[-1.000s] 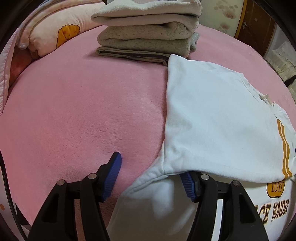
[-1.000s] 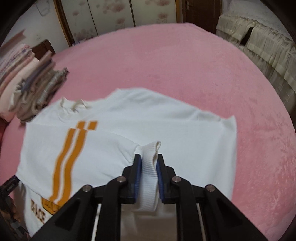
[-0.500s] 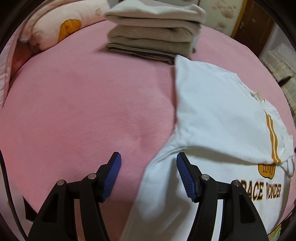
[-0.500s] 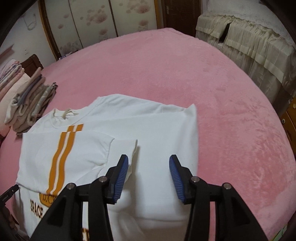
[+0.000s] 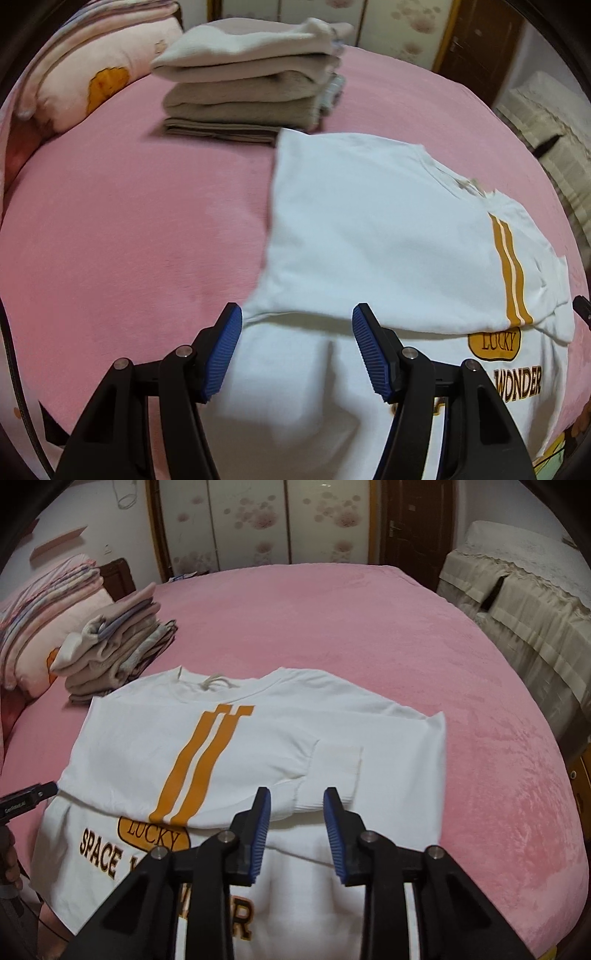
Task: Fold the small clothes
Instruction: 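Move both open tools back toward the sweatshirt hem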
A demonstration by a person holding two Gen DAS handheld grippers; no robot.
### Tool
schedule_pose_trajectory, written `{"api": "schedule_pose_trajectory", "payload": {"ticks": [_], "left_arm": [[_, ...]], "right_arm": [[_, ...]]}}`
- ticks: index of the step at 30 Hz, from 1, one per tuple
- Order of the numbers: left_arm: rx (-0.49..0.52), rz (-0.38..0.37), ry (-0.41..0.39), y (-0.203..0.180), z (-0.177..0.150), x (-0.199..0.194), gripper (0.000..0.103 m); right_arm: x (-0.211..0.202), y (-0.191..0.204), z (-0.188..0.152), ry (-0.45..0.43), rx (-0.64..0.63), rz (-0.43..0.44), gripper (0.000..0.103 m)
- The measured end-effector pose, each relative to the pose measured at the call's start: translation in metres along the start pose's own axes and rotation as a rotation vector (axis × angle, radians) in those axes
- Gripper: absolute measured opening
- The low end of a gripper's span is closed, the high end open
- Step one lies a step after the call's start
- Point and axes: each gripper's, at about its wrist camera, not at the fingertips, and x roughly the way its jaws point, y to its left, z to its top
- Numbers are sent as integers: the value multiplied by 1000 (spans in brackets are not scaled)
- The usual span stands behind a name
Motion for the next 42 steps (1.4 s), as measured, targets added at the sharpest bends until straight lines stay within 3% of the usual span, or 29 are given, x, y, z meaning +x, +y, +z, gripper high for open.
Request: {"api": "schedule_pose_trajectory", "payload": {"ticks": [8, 16, 22, 24, 34, 39, 42], "left_arm": [[88, -42, -18, -49, 6, 2, 61], [128, 32, 23, -71, 1, 35, 61], [131, 41, 24, -66, -3, 38, 63], [129, 40, 27, -66, -3, 42, 64], [123, 21, 42, -65, -1, 35, 65], [118, -44, 24, -61, 1, 3, 69], [124, -74, -25, -57, 0, -31, 73]], "right_arm": [[-9, 9, -8, -13, -15, 36, 26], [22, 22, 5, -23, 17, 39, 26], [65, 3, -12, 93, 32, -54, 22], [67, -9, -21, 104, 68, -8, 21], [32, -9, -21, 67, 102, 35, 21], [-14, -8, -14, -7, 95, 53, 23], [-49, -6, -14, -58, 77, 58, 23]]}}
